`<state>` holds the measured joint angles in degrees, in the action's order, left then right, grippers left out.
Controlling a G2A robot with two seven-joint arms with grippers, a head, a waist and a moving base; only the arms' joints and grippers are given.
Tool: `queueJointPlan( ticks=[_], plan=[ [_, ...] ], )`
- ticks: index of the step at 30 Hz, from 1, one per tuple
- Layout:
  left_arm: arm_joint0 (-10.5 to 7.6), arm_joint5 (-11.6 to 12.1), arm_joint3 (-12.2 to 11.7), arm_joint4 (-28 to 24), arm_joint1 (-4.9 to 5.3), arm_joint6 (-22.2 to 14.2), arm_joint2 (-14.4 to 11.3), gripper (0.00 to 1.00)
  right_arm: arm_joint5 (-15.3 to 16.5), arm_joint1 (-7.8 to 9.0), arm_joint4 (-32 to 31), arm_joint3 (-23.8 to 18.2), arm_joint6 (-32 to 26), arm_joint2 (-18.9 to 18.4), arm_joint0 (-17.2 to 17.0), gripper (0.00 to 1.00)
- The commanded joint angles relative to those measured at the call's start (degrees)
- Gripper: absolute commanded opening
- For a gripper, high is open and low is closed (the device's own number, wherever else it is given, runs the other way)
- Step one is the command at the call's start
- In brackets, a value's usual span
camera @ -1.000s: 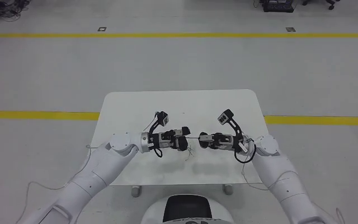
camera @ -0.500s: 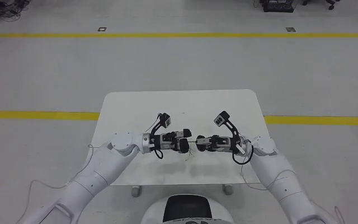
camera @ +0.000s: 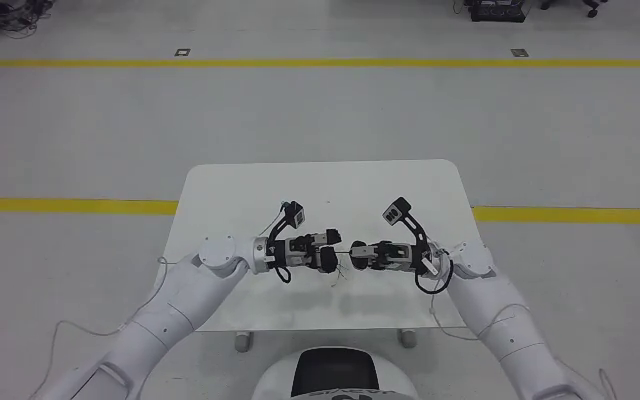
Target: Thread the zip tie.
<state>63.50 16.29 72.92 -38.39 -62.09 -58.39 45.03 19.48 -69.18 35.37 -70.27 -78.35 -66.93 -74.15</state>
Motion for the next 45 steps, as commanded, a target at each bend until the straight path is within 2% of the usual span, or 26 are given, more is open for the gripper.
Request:
queueJointPlan(
  ticks=[1,13,15,16,17,19,20,23,29,35,41,45],
  plan=[
    [0.01,0.0,0.0,-0.1,-0.03,-0.2,0.0,1.0,0.0,0.04,-0.1,0.0,0.1,0.1,0.0,0.0],
    [0.14,-0.1,0.1,0.0,-0.12,-0.8,0.1,0.99,0.0,0.09,-0.6,0.4,1.1,0.9,0.3,0.0],
    [0.17,-0.1,0.1,0.1,-0.12,-0.7,0.1,0.87,0.0,0.11,-0.7,0.5,1.3,1.0,0.4,0.0],
    [0.17,-0.2,0.0,0.2,-0.11,-0.7,0.2,0.78,0.0,0.13,-0.8,0.5,1.5,1.0,0.4,0.0],
    [0.18,-0.2,0.0,0.4,-0.11,-0.6,0.2,0.74,0.0,0.16,-1.0,0.5,1.6,1.0,0.4,0.0],
    [0.23,-0.2,0.0,0.5,-0.1,-0.5,0.2,0.52,0.0,0.22,-1.4,0.5,1.9,0.9,0.4,0.0],
    [0.26,-0.2,0.0,0.6,-0.11,-0.4,0.3,0.49,0.0,0.27,-1.5,0.4,2.0,0.9,0.4,0.0],
    [0.33,-0.3,0.0,0.6,-0.12,-0.3,0.3,0.42,0.0,0.37,-1.7,0.3,2.1,0.7,0.3,0.0],
    [0.33,-0.4,0.0,1.0,-0.15,-0.1,0.4,0.35,0.0,0.57,-2.4,0.4,2.3,0.7,0.3,0.0],
    [0.37,-0.7,-0.1,1.2,-0.2,0.5,0.4,0.35,-0.7,0.9,-4.0,0.6,2.4,0.9,0.5,0.0],
    [0.38,-0.8,-0.1,1.6,-0.25,1.0,0.4,0.23,-1.3,1.35,-5.3,0.3,2.9,0.6,0.4,0.0],
    [0.46,-0.9,-0.1,1.8,-0.26,1.2,0.5,0.19,-1.8,1.56,-5.8,0.1,3.5,0.5,0.3,0.0]
  ],
)
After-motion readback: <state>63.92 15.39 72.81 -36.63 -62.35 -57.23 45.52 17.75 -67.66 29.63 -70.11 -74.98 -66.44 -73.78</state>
